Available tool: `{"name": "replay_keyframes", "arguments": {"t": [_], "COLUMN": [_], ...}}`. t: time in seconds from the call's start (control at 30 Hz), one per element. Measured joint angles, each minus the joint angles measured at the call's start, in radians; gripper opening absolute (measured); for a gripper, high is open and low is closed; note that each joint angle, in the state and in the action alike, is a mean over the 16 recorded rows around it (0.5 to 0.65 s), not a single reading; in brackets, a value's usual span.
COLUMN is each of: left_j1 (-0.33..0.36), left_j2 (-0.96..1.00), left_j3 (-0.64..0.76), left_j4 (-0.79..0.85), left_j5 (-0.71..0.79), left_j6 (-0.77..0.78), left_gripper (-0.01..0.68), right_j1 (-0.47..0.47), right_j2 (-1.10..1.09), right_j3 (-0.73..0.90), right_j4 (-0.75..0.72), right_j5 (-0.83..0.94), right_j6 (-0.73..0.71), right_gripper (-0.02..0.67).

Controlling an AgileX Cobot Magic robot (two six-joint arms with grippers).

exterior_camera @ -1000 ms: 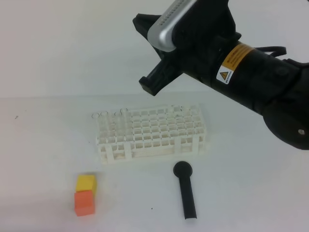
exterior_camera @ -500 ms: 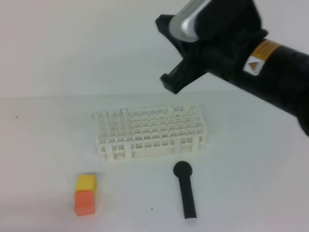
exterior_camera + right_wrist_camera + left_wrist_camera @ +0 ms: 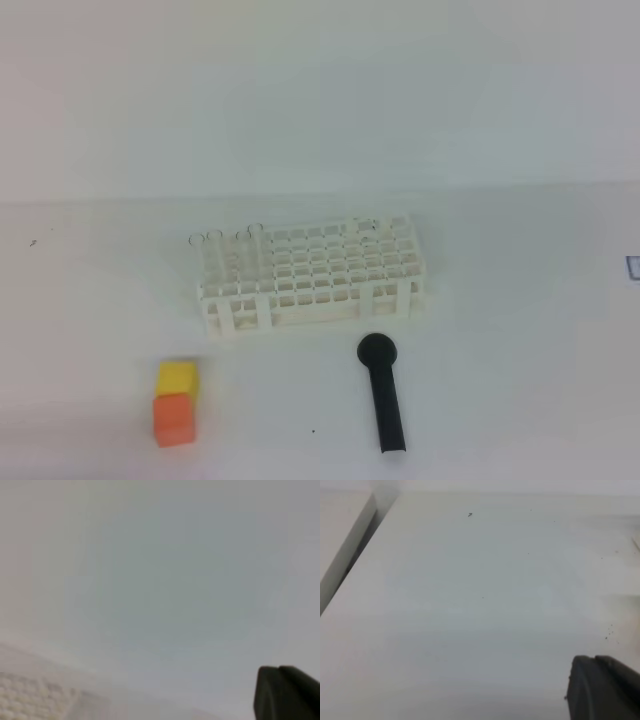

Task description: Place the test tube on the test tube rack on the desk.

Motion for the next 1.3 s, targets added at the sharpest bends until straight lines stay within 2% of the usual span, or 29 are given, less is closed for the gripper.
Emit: {"name": "replay_keyframes", "arguments": {"t": [0.13,0.27,0.57,0.77,1.1,1.3], "left_j1": [0.039,0.091,0.187,0.194,0.193,0.193], "left_j2": [0.000,0.000,0.000,0.000,0.000,0.000], "left_j3": [0.000,0.000,0.000,0.000,0.000,0.000], "left_j4": [-0.033,-0.106,-0.295,-0.370,-0.424,-0.435], "left_j5": [-0.017,-0.038,-0.074,-0.077,-0.080,-0.081], "left_j6": [-0.026,-0.037,0.009,0.074,0.108,0.112], "left_gripper": [-0.001,-0.001,-0.001,-0.001,-0.001,-0.001], "right_j1": [-0.126,-0.209,-0.259,-0.283,-0.360,-0.386], "right_j2": [-0.146,-0.243,-0.342,-0.420,-0.630,-0.733], "right_j3": [0.176,0.332,0.543,0.601,0.665,0.688], "right_j4": [0.047,0.090,0.127,0.023,-0.212,-0.257], "right_j5": [0.031,0.024,-0.029,-0.002,0.185,0.301], "right_j6": [0.022,0.044,0.078,0.188,0.432,0.479], "right_gripper": [-0.001,-0.001,-0.001,-0.001,-0.001,-0.001]}}
